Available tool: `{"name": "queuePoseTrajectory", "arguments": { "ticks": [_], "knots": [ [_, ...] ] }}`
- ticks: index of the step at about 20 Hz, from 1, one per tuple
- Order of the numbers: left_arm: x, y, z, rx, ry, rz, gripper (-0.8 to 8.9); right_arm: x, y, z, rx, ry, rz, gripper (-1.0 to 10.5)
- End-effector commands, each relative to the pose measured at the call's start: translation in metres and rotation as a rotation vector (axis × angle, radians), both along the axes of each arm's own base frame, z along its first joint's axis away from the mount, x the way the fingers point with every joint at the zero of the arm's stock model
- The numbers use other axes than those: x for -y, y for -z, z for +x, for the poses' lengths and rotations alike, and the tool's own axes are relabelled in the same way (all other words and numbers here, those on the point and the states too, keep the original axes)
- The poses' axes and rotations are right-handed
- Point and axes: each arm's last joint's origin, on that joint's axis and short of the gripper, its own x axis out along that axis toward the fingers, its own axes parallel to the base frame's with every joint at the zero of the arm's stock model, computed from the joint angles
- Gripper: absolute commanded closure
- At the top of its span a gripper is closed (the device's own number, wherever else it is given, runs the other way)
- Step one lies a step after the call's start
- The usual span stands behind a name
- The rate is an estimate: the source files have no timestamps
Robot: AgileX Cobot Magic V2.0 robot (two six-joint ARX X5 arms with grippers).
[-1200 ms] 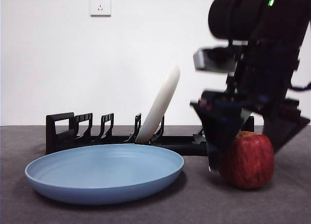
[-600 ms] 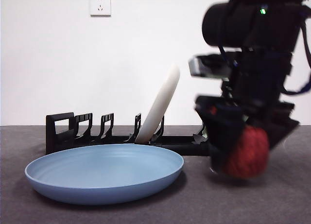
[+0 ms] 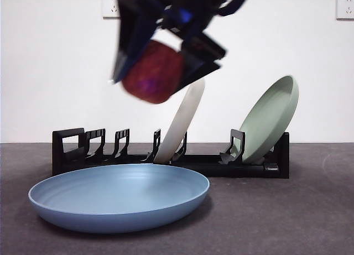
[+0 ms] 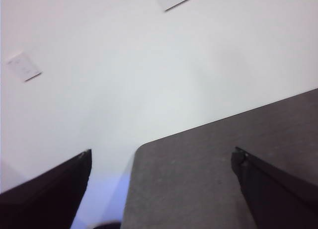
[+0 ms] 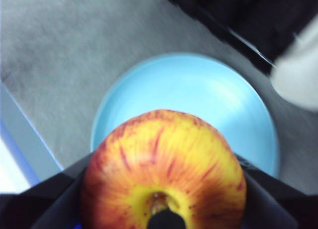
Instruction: Take the blue plate from the plate rack,put the plate on the table,take the apple from the table,put the apple in the plate
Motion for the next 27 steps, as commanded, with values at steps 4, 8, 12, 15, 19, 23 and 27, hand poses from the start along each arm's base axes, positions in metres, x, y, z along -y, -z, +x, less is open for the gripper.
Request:
{"name": "queuePoseTrajectory", "arguments": {
  "ticks": [4,8,12,15,19,23,27],
  "knots": [
    [-0.013,0.000,0.007,-0.003,-0.102,0.012,3.43,-0.036,0.049,0.020,-0.038,0.008,-0.109,9.6],
    [-0.020,0.002,0.010,-0.027,-0.153,0.031,3.43,-0.043,0.076,0.027,-0.045,0.024,-0.179,9.6],
    [-0.023,0.005,0.010,-0.050,-0.170,0.046,3.43,-0.045,0.089,0.029,-0.063,0.011,-0.213,9.5],
    [-0.024,0.006,0.010,-0.062,-0.170,0.056,3.43,-0.046,0.090,0.028,-0.057,-0.011,-0.220,9.5],
    [-0.024,0.006,0.010,-0.067,-0.169,0.059,3.43,-0.047,0.097,0.028,-0.066,-0.026,-0.242,9.5],
    [-0.023,0.007,0.010,-0.074,-0.157,0.055,3.43,-0.047,0.102,0.027,-0.094,-0.040,-0.242,9.0],
    [-0.022,0.010,0.010,-0.100,-0.107,0.028,3.43,-0.047,0.102,0.027,-0.096,-0.040,-0.243,4.3]
  ]
}}
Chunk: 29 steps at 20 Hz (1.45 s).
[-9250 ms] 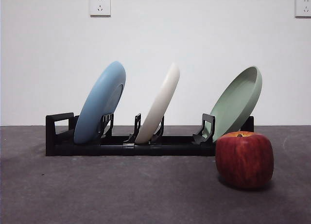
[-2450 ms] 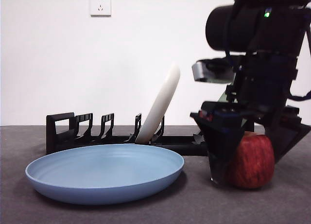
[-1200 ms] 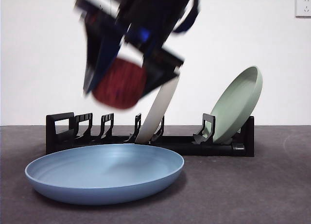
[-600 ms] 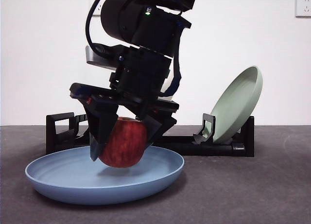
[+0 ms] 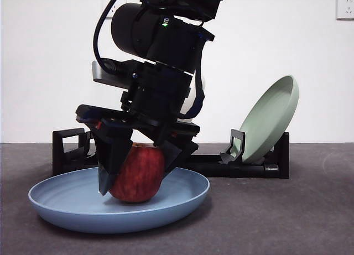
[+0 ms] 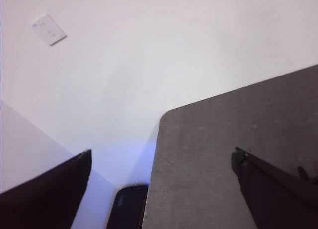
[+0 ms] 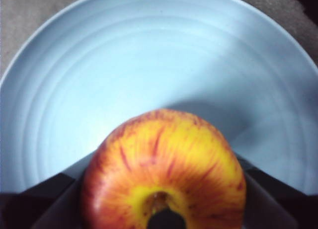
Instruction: Take the blue plate from the plate rack,put the plate on the table,take the apple from the table,put the apple in the plate
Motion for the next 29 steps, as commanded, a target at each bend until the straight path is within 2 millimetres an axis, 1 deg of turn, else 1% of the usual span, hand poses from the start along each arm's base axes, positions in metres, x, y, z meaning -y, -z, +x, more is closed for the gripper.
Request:
{"name": "queuePoseTrajectory", "arguments": {
  "ticks": [1,6,8,9,11,13,15,17,19,21,23,24,25,27,29],
  "knots": [
    [-0.001,0.000,0.000,0.001,0.003,-0.021,3.43,-0.002,0.004,0.000,-0.008,-0.008,-0.007,4.0],
    [-0.001,0.001,-0.001,-0.005,0.004,-0.021,3.43,-0.002,0.002,0.000,-0.006,-0.005,-0.003,4.0],
    [-0.001,0.001,-0.001,-0.003,0.002,-0.038,3.43,0.000,-0.005,0.000,0.004,0.011,0.016,4.1],
    [0.001,0.002,0.000,-0.015,0.027,-0.047,3.43,0.002,-0.013,0.000,0.014,0.020,0.032,4.1],
    [0.005,0.005,0.001,-0.071,0.159,-0.094,3.43,0.009,-0.037,-0.003,0.044,0.033,0.074,4.1],
    [0.011,0.009,0.002,-0.142,0.323,-0.154,3.43,0.020,-0.067,-0.010,0.080,0.035,0.117,4.1],
    [0.018,0.012,0.005,-0.213,0.470,-0.203,3.43,0.037,-0.103,-0.022,0.124,0.040,0.167,4.1],
    [0.026,0.016,0.011,-0.268,0.584,-0.243,3.43,0.060,-0.140,-0.036,0.176,0.045,0.218,4.1],
    [0.035,0.020,0.018,-0.327,0.678,-0.282,3.43,0.085,-0.170,-0.053,0.218,0.056,0.262,4.1],
    [0.043,0.024,0.024,-0.375,0.761,-0.301,3.44,0.111,-0.196,-0.070,0.264,0.073,0.310,4.1],
    [0.048,0.028,0.031,-0.405,0.788,-0.309,3.63,0.134,-0.216,-0.086,0.310,0.089,0.357,4.2],
    [0.051,0.029,0.034,-0.414,0.788,-0.308,4.46,0.144,-0.223,-0.093,0.333,0.101,0.377,4.8],
    [0.052,0.030,0.035,-0.418,0.787,-0.307,5.74,0.155,-0.230,-0.099,0.355,0.111,0.391,6.2],
    [0.052,0.030,0.036,-0.419,0.795,-0.290,8.38,0.172,-0.239,-0.109,0.402,0.104,0.395,9.4],
    [0.052,0.030,0.036,-0.421,0.801,-0.281,8.22,0.181,-0.243,-0.115,0.426,0.104,0.393,9.6]
  ]
}}
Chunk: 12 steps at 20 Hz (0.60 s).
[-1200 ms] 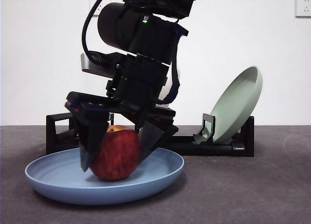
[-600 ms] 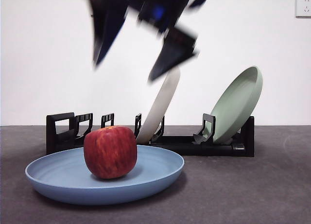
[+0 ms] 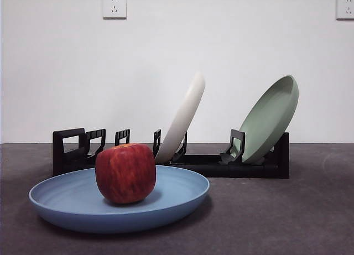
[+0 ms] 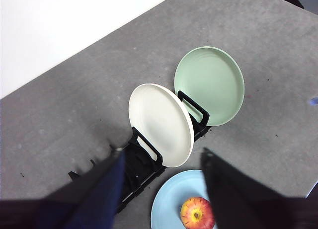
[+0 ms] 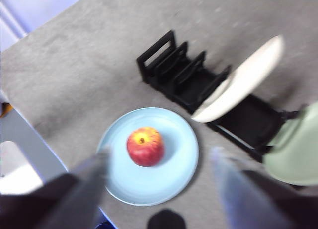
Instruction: Take the blue plate from the plate rack,put the plate on the table,take the apple from the table,put the apple in the plate
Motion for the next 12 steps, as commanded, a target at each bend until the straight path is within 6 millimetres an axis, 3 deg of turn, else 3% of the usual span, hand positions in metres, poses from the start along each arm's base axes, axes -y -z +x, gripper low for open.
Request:
{"name": "queuePoseTrajectory", "arguments": {
  "ticks": [1,6,9,12],
  "knots": [
    [-0.002,0.005,-0.003,-0.040,0.015,0.045,8.22,0.006,-0.002,-0.003,0.026,0.008,-0.021,9.6],
    [0.002,0.027,-0.009,-0.072,0.038,0.112,8.22,0.009,0.015,-0.004,-0.014,0.052,-0.097,9.6],
    [0.000,0.047,-0.023,-0.064,0.048,0.070,8.22,0.007,0.044,-0.002,-0.065,0.065,-0.120,9.6],
    [-0.008,0.082,-0.042,-0.016,0.042,-0.004,8.22,0.011,0.073,-0.006,-0.064,0.087,-0.070,9.6]
  ]
}}
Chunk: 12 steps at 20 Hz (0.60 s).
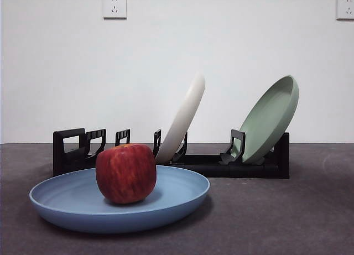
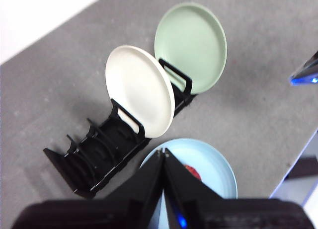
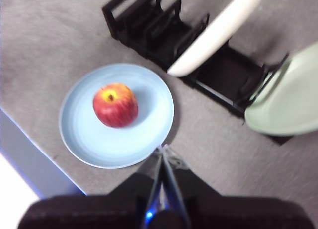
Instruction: Take the blue plate from the plate rack,put the plate on the table,take the apple from the table,put the apple in the plate
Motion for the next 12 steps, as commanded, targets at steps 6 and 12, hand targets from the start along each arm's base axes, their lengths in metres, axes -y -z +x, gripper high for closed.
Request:
{"name": "queuePoseTrajectory", "arguments": {
  "ticks": [6,12],
  "knots": [
    [-0.019,0.134,-0.033,0.064,-0.108,-0.146,8.22,0.017,0.058,-0.020,0.023,0.043,0.150,9.6],
    [-0.024,0.181,-0.040,-0.007,-0.133,-0.143,8.16,0.023,0.065,-0.021,0.100,0.104,0.093,9.5]
  ]
}}
